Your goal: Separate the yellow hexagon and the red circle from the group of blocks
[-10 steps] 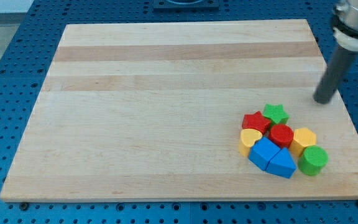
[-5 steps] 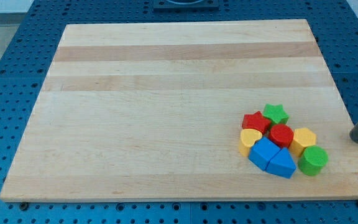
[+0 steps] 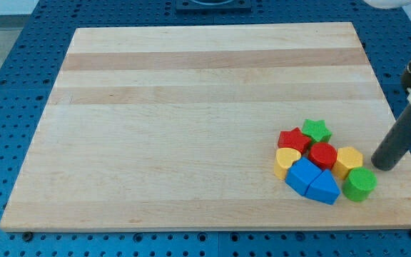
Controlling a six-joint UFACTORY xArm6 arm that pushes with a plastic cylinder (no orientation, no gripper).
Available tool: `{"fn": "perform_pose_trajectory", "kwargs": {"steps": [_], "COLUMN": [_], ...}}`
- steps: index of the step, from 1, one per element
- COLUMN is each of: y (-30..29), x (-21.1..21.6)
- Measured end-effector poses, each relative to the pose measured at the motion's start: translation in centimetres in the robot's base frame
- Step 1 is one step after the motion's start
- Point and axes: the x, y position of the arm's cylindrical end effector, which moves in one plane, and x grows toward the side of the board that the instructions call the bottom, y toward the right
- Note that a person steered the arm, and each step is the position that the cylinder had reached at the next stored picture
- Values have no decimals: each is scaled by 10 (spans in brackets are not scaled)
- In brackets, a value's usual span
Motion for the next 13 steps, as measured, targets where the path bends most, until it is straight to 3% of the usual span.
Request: {"fn": "perform_pose_trajectory", "kwargs": {"steps": [4,7,13], "y": [-1,-87,-183], "x": [9,-3,-3]}}
